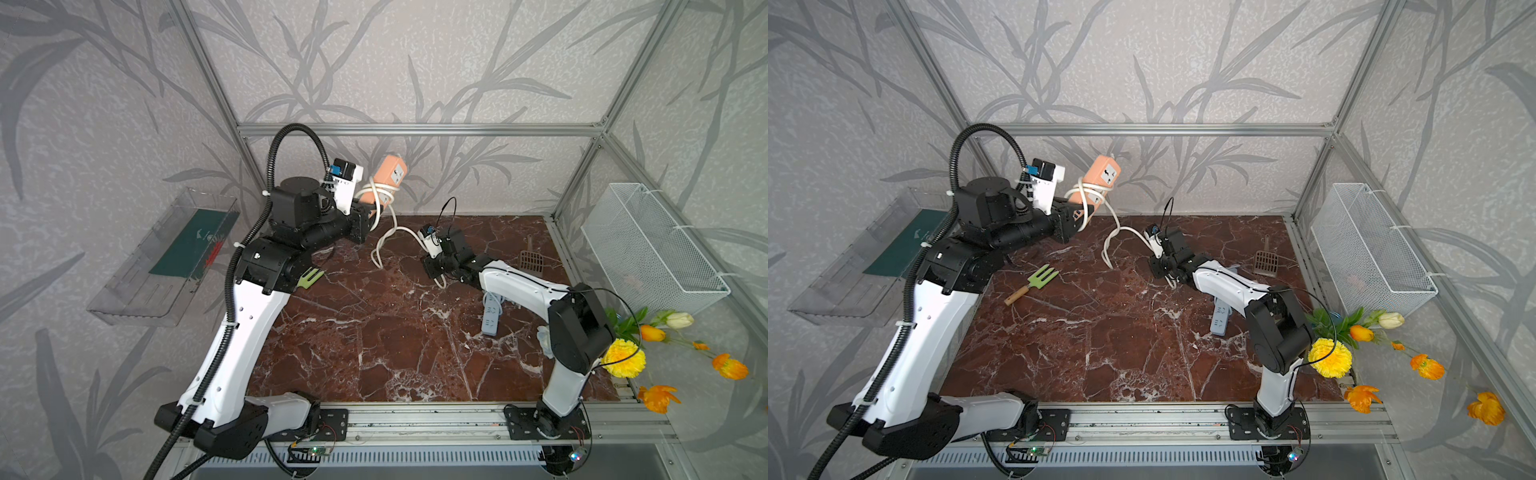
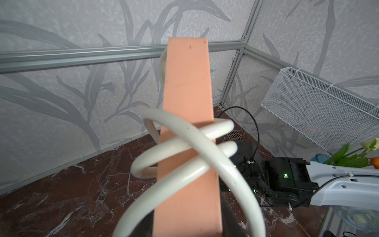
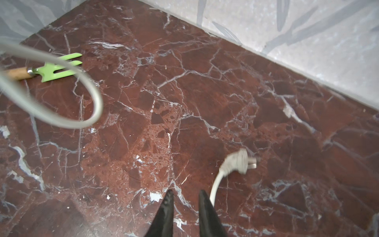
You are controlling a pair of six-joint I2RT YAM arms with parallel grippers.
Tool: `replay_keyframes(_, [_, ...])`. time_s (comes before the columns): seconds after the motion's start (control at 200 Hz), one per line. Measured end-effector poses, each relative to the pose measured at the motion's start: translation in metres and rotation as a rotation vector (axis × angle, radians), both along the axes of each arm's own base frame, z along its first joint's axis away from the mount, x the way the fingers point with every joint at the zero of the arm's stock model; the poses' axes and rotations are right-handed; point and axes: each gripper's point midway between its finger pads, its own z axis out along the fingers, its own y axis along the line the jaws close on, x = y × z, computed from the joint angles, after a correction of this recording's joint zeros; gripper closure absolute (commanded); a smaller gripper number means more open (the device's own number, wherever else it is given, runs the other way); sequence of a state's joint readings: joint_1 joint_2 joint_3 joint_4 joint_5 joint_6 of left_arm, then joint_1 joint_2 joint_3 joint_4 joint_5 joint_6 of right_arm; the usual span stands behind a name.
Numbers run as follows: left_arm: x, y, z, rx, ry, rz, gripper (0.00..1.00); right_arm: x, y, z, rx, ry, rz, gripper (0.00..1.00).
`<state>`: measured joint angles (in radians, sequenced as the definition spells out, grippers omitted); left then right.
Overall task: Wrap the cord around the power strip
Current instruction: Adjust the power cord.
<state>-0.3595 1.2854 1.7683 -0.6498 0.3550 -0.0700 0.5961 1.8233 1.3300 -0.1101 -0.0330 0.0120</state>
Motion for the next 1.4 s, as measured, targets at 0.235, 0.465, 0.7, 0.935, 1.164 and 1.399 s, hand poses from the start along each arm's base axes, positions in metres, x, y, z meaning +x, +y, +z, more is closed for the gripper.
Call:
replay_keyframes(0.235, [0.014, 0.06, 0.008, 0.134, -0.043, 0.275, 1.0, 0.018, -0.035, -0.022, 0.031, 0.106, -0.17, 1.0])
replay_keyframes(0.465, [0.02, 0.127, 0.021, 0.387, -0.145, 0.582, 1.0, 0.04, -0.082, -0.065, -0.001, 0.229, -0.334, 1.0])
replay_keyframes(0.7, [-0.009, 0.174, 0.081, 0.507, -0.357, 0.817, 1.0, 0.042, -0.103, -0.107, -0.049, 0.342, -0.418, 1.0])
replay_keyframes(0.935, [-0.017, 0.154, 0.083, 0.382, -0.391, 0.71, 1.0, 0.036, -0.097, -0.099, -0.054, 0.334, -0.393, 0.81])
replay_keyframes(1.164, [0.028, 0.093, 0.034, 0.252, -0.258, 0.454, 1.0, 0.001, -0.079, -0.069, -0.013, 0.305, -0.256, 0.36])
replay_keyframes(1.399, [0.039, 0.045, 0.01, 0.154, -0.168, 0.267, 1.0, -0.044, -0.002, 0.025, 0.052, 0.027, 0.052, 0.26])
